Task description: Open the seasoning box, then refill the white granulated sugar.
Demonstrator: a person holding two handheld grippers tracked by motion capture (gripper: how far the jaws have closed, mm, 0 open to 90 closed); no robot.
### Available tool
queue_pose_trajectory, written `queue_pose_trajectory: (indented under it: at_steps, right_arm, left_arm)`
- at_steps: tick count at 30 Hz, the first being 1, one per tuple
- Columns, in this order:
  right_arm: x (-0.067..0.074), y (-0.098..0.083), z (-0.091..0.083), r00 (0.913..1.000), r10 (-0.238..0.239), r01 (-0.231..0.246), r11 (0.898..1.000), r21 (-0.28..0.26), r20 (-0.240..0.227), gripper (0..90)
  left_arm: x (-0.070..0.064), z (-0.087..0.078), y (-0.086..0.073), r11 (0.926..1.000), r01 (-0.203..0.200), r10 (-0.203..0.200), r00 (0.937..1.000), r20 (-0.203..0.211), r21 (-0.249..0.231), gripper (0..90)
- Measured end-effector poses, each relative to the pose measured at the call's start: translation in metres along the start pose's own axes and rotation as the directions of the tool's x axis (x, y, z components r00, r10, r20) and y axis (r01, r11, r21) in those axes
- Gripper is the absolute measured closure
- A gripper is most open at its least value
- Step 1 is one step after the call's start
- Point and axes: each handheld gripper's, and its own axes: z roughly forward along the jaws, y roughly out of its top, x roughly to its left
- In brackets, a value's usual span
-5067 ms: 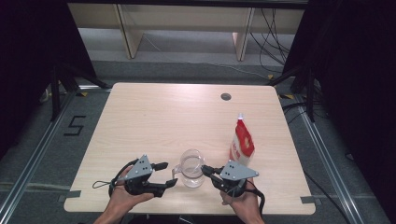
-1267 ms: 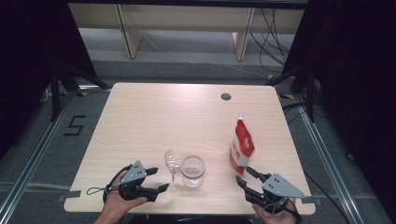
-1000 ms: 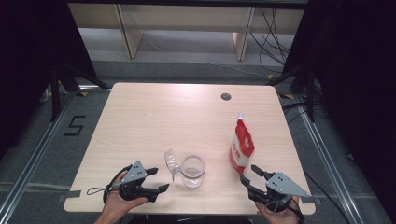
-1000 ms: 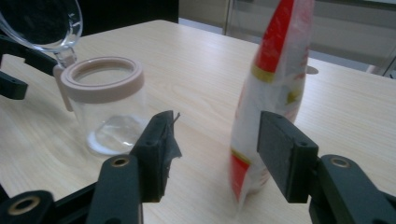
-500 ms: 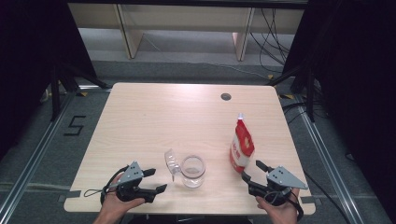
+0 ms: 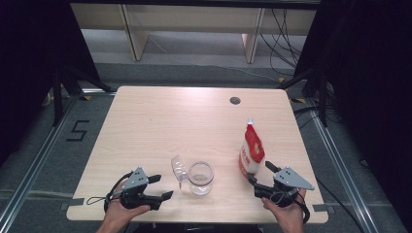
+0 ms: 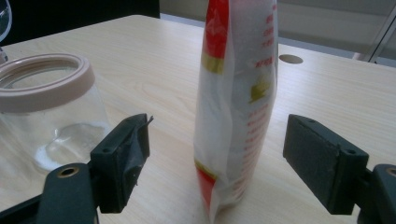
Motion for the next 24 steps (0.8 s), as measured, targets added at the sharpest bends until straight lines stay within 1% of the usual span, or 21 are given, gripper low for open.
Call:
queue_pose_trajectory:
  at_steps: [1,3,4,6,7,8,9,10,11,13,14,16,17,20,24]
  right_arm:
    - [0.0009,0.0007,0.0023,1.0000,0.004,-0.004,1.000,-0.005,-0.001,21.9]
    - [0.0009,0.0009,0.0033,0.9999,-0.002,0.002,1.000,0.000,-0.010,21.5]
    - [0.0021,0.0003,0.0056,1.0000,-0.009,0.009,1.000,-0.001,-0.003,21.2]
    - [0.0027,-0.0002,0.0064,1.0000,-0.007,0.007,1.000,0.002,-0.006,21.2]
    - [0.0027,-0.0001,0.0073,0.9997,-0.020,0.020,1.000,-0.004,-0.014,21.0]
    - [0.0027,-0.0001,0.0073,0.9997,-0.020,0.020,1.000,-0.004,-0.014,21.0]
    - [0.0021,0.0003,0.0069,0.9995,-0.030,0.030,1.000,-0.006,-0.003,20.8]
    - [0.0021,0.0003,0.0069,0.9995,-0.030,0.030,1.000,-0.006,-0.003,20.8]
    - [0.0029,0.0000,0.0069,0.9998,-0.019,0.019,1.000,0.009,-0.004,20.6]
    - [0.0031,-0.0002,0.0072,0.9999,-0.014,0.014,1.000,0.008,-0.006,20.6]
    - [0.0046,-0.0006,0.0074,1.0000,0.005,-0.005,1.000,0.007,-0.002,20.8]
    - [0.0043,-0.0005,0.0075,1.0000,-0.002,0.002,1.000,0.009,-0.002,20.8]
    - [0.0037,-0.0004,0.0082,0.9998,-0.016,0.016,1.000,0.009,-0.008,20.9]
    - [0.0032,-0.0008,0.0091,0.9995,-0.030,0.030,1.000,0.008,-0.009,21.3]
    - [0.0035,-0.0015,0.0098,0.9995,-0.031,0.031,1.000,0.003,-0.008,21.1]
  left_arm:
    - [-0.0008,-0.0001,-0.0003,0.9995,0.031,-0.031,0.9995,-0.004,-0.005,25.2]
    - [0.0004,-0.0004,0.0003,0.9996,0.024,-0.024,0.9997,0.002,-0.012,25.2]
    - [0.0002,-0.0016,0.0014,0.9993,0.031,-0.031,0.9995,-0.001,-0.020,25.2]
    - [0.0005,-0.0023,0.0015,0.9993,0.033,-0.033,0.9995,-0.003,-0.019,25.2]
    - [0.0016,-0.0020,0.0020,0.9993,0.023,-0.024,0.9997,-0.001,-0.029,25.2]
    - [0.0016,-0.0020,0.0020,0.9993,0.023,-0.024,0.9997,-0.001,-0.029,25.2]
    - [0.0028,-0.0023,0.0022,0.9998,0.013,-0.013,0.9999,-0.002,-0.017,25.2]
    - [0.0028,-0.0023,0.0022,0.9998,0.013,-0.013,0.9999,-0.002,-0.017,25.2]
    - [0.0027,-0.0013,0.0016,0.9997,0.018,-0.018,0.9998,0.000,-0.019,25.2]
    - [0.0024,-0.0011,0.0014,0.9996,0.021,-0.021,0.9998,0.000,-0.018,25.2]
    - [0.0008,0.0002,0.0007,0.9989,0.040,-0.039,0.9992,0.005,-0.027,25.2]
    - [0.0004,0.0001,0.0006,0.9987,0.044,-0.044,0.9990,0.003,-0.024,25.2]
    - [0.0008,-0.0007,0.0009,0.9993,0.035,-0.035,0.9994,0.005,-0.016,25.2]
    - [0.0002,-0.0003,0.0008,0.9992,0.034,-0.034,0.9994,0.004,-0.021,25.2]
    - [-0.0002,-0.0011,0.0014,0.9995,0.027,-0.027,0.9996,0.003,-0.014,25.1]
